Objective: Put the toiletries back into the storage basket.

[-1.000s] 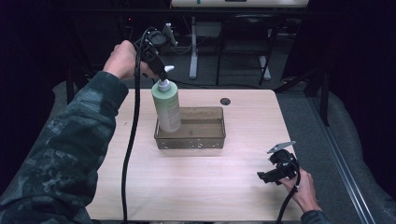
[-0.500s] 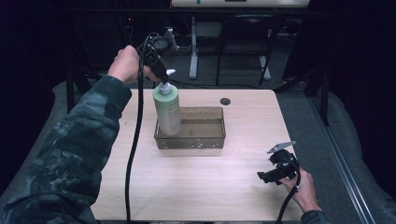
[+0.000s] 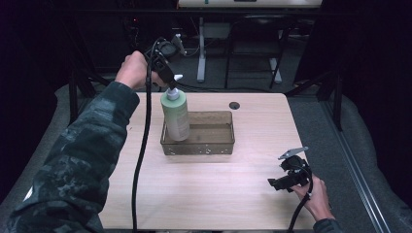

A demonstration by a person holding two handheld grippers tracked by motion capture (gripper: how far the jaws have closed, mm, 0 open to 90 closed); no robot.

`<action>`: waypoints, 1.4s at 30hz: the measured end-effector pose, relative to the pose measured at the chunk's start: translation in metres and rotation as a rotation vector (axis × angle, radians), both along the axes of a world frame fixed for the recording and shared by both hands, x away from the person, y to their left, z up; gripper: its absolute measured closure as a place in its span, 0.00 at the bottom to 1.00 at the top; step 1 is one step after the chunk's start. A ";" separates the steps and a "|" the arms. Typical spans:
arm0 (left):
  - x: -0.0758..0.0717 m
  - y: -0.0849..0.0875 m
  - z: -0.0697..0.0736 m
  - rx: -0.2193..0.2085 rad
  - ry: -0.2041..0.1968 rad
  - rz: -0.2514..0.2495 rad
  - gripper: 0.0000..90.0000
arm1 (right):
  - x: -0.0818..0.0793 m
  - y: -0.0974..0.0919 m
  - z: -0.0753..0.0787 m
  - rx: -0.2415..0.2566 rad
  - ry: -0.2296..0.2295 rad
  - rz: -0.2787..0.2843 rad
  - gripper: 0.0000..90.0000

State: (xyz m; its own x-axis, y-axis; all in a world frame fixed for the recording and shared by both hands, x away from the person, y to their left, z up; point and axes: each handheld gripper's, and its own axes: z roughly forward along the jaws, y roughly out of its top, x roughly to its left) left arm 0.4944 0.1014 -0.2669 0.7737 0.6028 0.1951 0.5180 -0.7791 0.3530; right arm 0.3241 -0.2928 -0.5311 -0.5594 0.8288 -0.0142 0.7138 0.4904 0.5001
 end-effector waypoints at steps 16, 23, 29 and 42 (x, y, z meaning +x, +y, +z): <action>0.002 0.002 -0.017 -0.021 0.007 -0.002 0.70 | 0.000 0.000 0.000 0.002 0.001 0.004 0.06; 0.002 0.007 -0.023 -0.016 0.018 0.002 0.70 | 0.000 0.000 0.000 -0.004 -0.005 0.006 0.06; 0.001 0.012 -0.028 -0.026 0.021 0.007 0.70 | 0.000 0.000 0.000 -0.004 -0.005 0.005 0.06; 0.000 0.019 -0.038 -0.025 0.044 0.011 0.70 | 0.000 0.000 0.000 -0.007 -0.003 0.009 0.06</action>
State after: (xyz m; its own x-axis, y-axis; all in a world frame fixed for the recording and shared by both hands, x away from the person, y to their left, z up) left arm 0.4943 0.1203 -0.3049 0.7742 0.6160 0.1459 0.5422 -0.7642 0.3494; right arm 0.3239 -0.2924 -0.5314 -0.5667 0.8237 -0.0217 0.7081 0.5003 0.4983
